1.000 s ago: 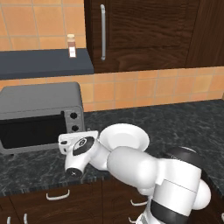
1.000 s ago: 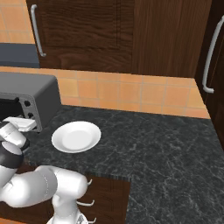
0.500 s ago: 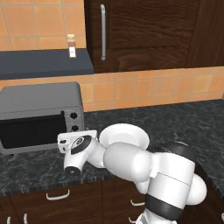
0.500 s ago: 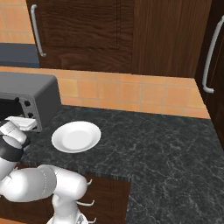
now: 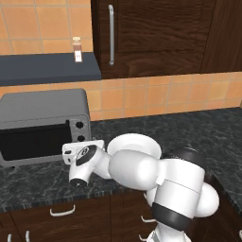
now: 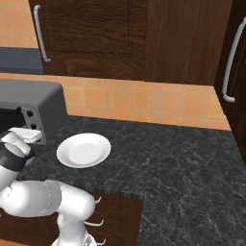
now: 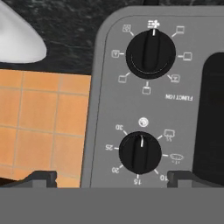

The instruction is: Pick up the kebab skewer and baguette bread, and place them inside the toaster oven. Close the toaster oven door and start by setting the timer.

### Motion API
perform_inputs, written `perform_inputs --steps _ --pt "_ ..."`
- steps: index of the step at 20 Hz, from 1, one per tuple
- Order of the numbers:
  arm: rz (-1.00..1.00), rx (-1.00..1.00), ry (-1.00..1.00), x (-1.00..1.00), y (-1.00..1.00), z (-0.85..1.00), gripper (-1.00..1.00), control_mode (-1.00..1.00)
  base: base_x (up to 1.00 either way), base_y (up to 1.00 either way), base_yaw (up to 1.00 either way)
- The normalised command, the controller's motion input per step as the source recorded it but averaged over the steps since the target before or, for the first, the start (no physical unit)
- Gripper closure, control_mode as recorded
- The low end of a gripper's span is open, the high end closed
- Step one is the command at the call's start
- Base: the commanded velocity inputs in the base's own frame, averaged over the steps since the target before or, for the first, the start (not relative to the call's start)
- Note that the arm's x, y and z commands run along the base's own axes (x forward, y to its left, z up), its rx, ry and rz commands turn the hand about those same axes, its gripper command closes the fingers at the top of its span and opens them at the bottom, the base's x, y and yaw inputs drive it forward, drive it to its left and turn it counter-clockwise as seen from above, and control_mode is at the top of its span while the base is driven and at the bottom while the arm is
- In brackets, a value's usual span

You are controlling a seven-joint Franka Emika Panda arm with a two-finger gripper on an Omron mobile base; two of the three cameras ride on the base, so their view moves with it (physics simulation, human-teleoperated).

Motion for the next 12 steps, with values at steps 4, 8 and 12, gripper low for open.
perform_inputs --steps 4,8,12 --pt "0.0 0.0 -0.01 0.06 0.11 -0.06 -1.0 -1.0 0.0 0.0 0.0" --pt "0.0 0.0 -0.02 0.02 0.11 -0.03 -1.0 -1.0 0.0 0.0 0.0" --pt "0.0 0.0 -0.01 0.02 0.04 -0.04 -1.0 -1.0 0.0 0.0 0.0"
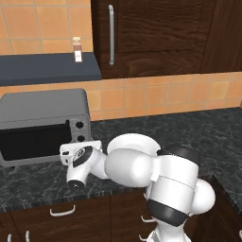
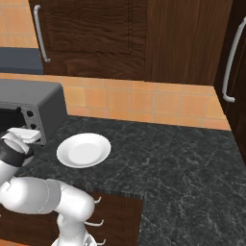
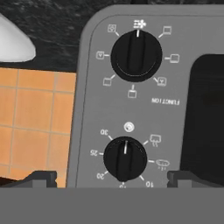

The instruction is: Pick up the kebab skewer and baguette bread, and place them inside the toaster oven. Close the toaster oven door and start by setting the timer.

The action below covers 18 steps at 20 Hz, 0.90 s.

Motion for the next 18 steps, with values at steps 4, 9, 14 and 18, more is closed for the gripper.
perform_inputs --steps 4,9,14,18 --pt "0.0 0.0 -0.01 0.01 0.0 -0.06 -1.0 -1.0 0.0 0.0 0.0" --pt "0.0 0.0 -0.01 0.08 0.0 -0.02 -1.0 -1.0 0.0 0.0 0.0" --pt "0.0 0.0 -0.01 0.12 0.0 0.0 -1.0 -1.0 0.0 0.0 0.0" --pt "0.0 0.0 -0.01 0.1 0.0 -0.04 -1.0 -1.0 0.0 0.0 0.0"
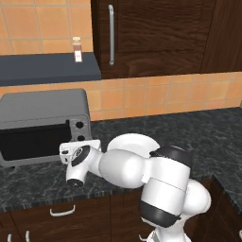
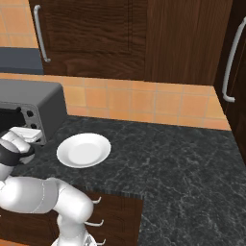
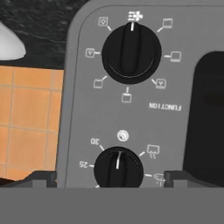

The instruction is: Pick up the kebab skewer and baguette bread, and place them inside the toaster oven. Close the toaster oven door and start by setting the timer.

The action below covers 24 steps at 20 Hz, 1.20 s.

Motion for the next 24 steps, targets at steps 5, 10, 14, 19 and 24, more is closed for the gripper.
perform_inputs --steps 5,10,14,19,24 --pt "0.0 0.0 -0.01 0.09 0.0 -0.06 -1.0 -1.0 0.0 0.0 0.0" --pt "0.0 0.0 -0.02 0.04 0.0 -0.02 -1.0 -1.0 0.0 0.0 0.0" --pt "0.0 0.0 -0.03 0.0 0.0 0.0 -1.0 -1.0 0.0 0.0 0.0" --pt "0.0 0.0 -0.01 0.01 -0.01 0.0 -1.0 -1.0 0.0 0.0 0.0" --pt "0.0 0.0 -0.01 0.0 -0.06 0.0 1.0 -1.0 0.0 0.0 0.0"
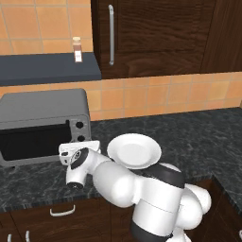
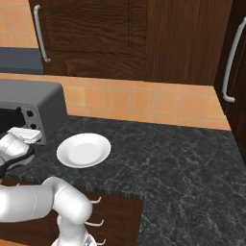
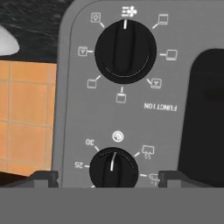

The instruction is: Pick up the kebab skewer and baguette bread, and place them inside the toaster oven. Close the toaster oven door and start by setting the timer.

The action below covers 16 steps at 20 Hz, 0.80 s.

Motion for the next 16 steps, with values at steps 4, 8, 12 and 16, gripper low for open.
perform_inputs --steps 4,8,12,16 --pt "0.0 0.0 0.0 0.06 -0.04 -0.04 1.0 -1.0 0.0 0.0 0.0" --pt "0.0 0.0 -0.04 0.19 -0.01 -0.07 1.0 -1.0 0.0 0.0 0.0" --pt "0.0 0.0 -0.05 0.12 0.0 -0.06 1.0 -1.0 0.0 0.0 0.0" --pt "0.0 0.0 -0.05 0.12 0.0 -0.03 1.0 -1.0 0.0 0.0 0.0"
